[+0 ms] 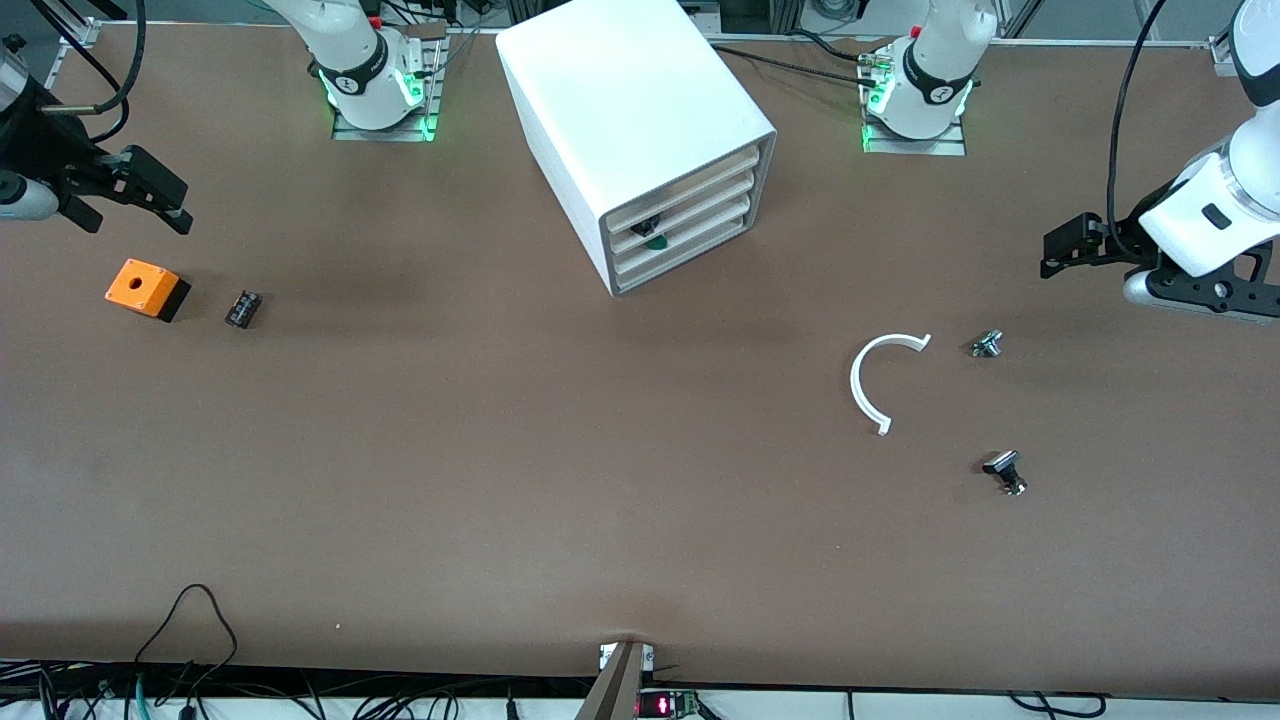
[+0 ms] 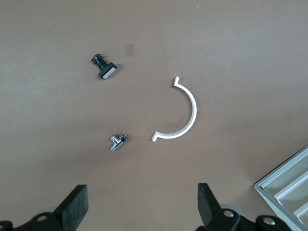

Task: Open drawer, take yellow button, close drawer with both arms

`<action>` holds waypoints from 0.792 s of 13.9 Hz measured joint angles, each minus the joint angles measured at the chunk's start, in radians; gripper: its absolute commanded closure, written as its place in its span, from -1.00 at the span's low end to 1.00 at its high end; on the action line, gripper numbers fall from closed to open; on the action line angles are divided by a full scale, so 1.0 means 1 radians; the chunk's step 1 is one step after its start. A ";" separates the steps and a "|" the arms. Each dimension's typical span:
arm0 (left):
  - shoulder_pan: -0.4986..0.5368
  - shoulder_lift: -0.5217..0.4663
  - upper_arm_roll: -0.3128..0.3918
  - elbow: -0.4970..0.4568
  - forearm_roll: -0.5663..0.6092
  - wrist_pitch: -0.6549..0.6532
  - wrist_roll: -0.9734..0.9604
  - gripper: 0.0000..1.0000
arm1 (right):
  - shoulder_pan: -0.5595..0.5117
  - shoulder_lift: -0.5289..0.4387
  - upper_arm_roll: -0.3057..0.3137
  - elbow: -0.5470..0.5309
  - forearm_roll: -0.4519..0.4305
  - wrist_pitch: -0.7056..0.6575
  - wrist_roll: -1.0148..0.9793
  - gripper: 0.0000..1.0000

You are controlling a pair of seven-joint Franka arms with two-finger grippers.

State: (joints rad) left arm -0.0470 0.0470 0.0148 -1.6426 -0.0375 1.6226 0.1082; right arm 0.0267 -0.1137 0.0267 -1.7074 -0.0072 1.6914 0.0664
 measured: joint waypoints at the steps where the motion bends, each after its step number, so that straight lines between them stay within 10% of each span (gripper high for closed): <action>1: 0.000 0.000 0.000 0.000 0.000 0.000 0.000 -0.99 | 0.000 0.000 -0.001 0.000 0.000 0.000 0.001 -1.00; 11: 0.002 0.000 0.000 0.002 0.000 -0.027 0.000 -0.99 | -0.001 0.005 -0.010 0.000 0.000 -0.004 0.000 -1.00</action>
State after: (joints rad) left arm -0.0453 0.0471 0.0150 -1.6409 -0.0375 1.5958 0.1082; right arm 0.0255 -0.1083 0.0167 -1.7076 -0.0072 1.6876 0.0669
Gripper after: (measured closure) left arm 0.000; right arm 0.000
